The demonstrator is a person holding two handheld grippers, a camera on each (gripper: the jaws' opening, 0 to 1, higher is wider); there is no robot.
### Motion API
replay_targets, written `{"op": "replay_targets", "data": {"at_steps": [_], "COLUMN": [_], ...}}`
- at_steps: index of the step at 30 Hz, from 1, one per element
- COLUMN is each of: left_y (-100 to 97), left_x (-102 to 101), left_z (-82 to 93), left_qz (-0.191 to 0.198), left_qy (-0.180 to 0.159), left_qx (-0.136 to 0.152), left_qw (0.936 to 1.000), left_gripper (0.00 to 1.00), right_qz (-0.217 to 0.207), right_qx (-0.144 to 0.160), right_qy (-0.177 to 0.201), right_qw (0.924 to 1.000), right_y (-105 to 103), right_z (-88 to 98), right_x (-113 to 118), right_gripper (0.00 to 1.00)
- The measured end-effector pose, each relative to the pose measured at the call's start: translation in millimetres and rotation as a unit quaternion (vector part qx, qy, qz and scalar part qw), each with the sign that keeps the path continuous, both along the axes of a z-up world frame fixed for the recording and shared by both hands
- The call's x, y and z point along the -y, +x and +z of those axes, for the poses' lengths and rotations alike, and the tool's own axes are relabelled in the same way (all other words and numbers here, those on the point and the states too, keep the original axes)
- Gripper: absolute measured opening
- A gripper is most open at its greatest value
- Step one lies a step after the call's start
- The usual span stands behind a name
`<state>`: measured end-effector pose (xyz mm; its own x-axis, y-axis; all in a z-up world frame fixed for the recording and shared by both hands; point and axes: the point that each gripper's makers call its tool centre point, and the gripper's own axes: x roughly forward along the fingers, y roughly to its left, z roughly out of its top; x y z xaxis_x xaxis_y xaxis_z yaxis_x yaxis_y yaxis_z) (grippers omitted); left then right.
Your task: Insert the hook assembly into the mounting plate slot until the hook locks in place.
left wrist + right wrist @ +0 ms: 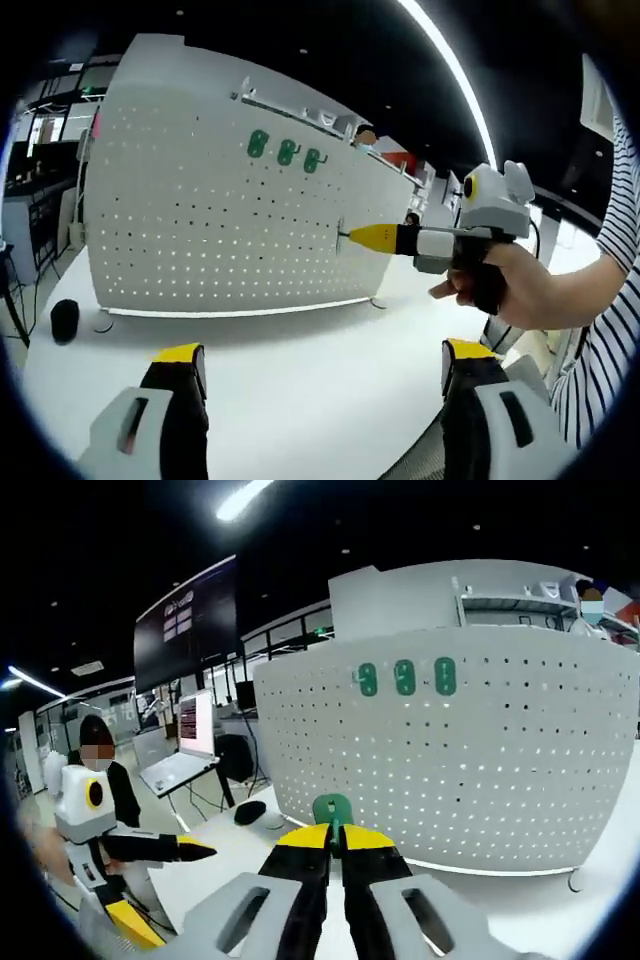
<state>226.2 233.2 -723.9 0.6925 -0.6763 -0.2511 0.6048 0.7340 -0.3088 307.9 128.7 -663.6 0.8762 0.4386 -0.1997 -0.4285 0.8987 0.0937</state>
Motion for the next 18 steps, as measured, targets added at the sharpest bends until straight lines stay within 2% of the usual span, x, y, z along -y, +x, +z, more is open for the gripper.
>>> {"op": "replay_targets", "data": {"at_steps": [8, 10, 11, 14, 16, 18], "left_y": [-6.9, -7.2, -9.0, -15.5, -14.5, -13.6], "left_x": [-11, -17, -17, -14, -11, -10], "left_z": [-21.0, -28.6, -31.2, -39.8, -38.4, -36.3], "left_qz": [0.028, 0.055, 0.055, 0.054, 0.044, 0.043], "left_qy": [0.006, 0.01, 0.015, 0.026, 0.043, 0.03], "left_qx": [-0.019, -0.024, -0.023, -0.029, -0.018, -0.017], "left_qw": [0.9994, 0.9981, 0.9981, 0.9978, 0.998, 0.9985], "left_gripper": [1.0, 1.0, 1.0, 1.0, 1.0, 0.99], "right_qz": [-0.06, -0.078, -0.094, -0.108, -0.114, -0.118], "right_qx": [0.034, 0.038, 0.044, 0.054, 0.056, 0.058], "right_qy": [0.003, 0.003, 0.016, 0.016, 0.017, 0.016], "right_qw": [0.9976, 0.9962, 0.9945, 0.9925, 0.9918, 0.9912], "right_y": [26, 33, 37, 43, 47, 50], "right_z": [17.3, 21.7, 26.4, 33.0, 34.7, 35.1], "right_x": [25, 33, 38, 45, 47, 49], "right_gripper": [0.0, 0.0, 0.0, 0.0, 0.0, 0.0]}}
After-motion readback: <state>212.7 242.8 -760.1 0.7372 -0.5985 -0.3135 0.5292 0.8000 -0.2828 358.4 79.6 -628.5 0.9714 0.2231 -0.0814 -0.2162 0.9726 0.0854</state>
